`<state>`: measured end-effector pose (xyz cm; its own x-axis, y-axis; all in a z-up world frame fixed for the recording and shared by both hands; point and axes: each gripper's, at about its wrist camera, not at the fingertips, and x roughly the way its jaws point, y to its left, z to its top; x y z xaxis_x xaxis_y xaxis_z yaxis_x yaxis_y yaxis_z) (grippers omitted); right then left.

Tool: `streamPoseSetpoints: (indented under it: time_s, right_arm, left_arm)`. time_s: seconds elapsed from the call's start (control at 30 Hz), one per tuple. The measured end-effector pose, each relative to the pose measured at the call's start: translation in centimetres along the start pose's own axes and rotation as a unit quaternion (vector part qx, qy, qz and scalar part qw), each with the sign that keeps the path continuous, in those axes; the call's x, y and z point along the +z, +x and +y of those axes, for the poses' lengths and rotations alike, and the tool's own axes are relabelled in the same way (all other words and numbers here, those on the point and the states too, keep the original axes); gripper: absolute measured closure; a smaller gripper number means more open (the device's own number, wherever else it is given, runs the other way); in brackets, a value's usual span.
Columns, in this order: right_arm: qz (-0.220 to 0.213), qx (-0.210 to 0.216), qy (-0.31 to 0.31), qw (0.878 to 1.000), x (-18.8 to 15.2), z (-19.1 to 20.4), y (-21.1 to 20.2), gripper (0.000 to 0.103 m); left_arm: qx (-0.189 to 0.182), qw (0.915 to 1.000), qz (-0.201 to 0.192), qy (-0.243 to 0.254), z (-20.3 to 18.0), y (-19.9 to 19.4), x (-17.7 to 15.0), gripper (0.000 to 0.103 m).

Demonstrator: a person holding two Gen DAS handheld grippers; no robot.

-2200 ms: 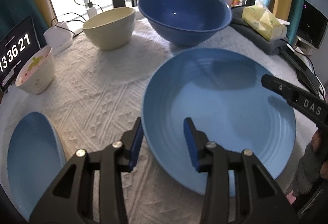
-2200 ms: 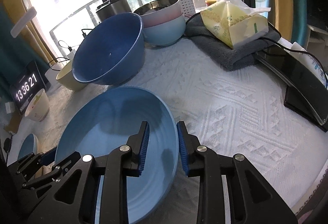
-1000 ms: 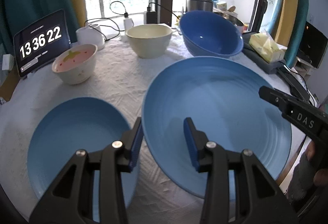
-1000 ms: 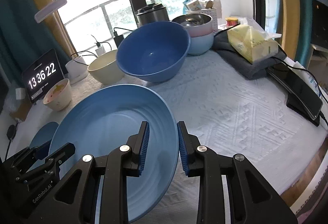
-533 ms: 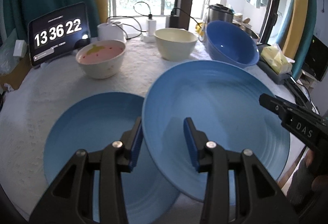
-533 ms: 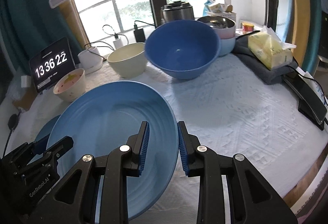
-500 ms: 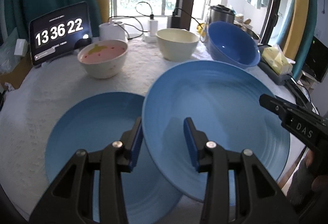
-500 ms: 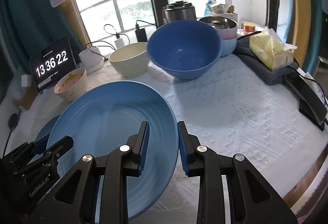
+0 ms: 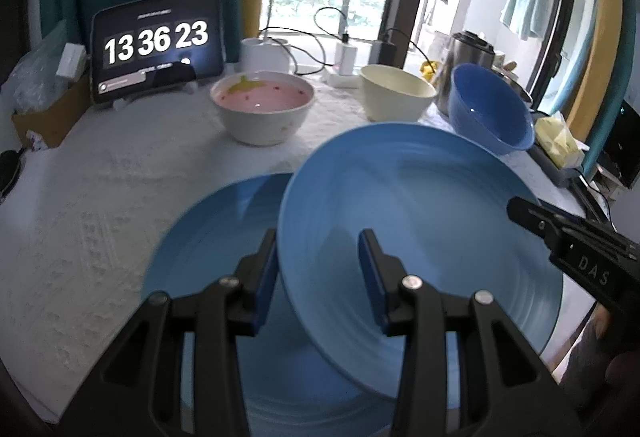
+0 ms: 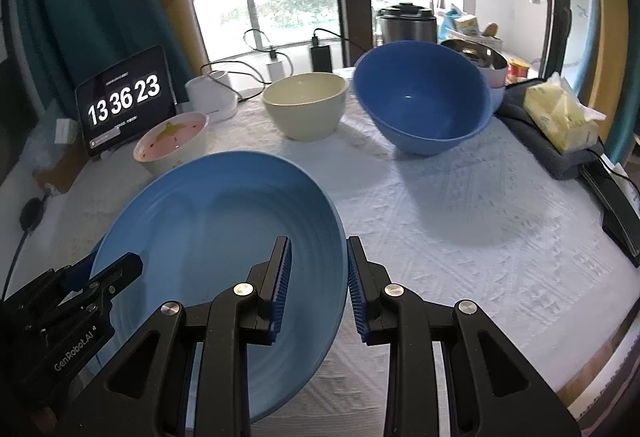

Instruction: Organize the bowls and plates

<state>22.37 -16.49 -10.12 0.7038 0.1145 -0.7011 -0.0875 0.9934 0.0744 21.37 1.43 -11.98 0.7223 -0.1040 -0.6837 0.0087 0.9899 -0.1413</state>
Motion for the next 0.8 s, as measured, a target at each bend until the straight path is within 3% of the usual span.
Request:
streamPoseSetpoints:
  time_s: [0.5, 0.8]
  right_arm:
    - [0.019, 0.017, -0.043, 0.999, -0.4, 6.1, 1.2, 0.073]
    - [0.038, 0.026, -0.051, 0.998, -1.4, 8.7, 2.2, 0.073]
  left_arm:
    - [0.027, 0.9989, -0.015, -0.035, 6.1, -1.4, -0.9, 0.062]
    - [0.059, 0.998, -0.01, -0.024, 7.8, -1.5, -1.8, 0.062]
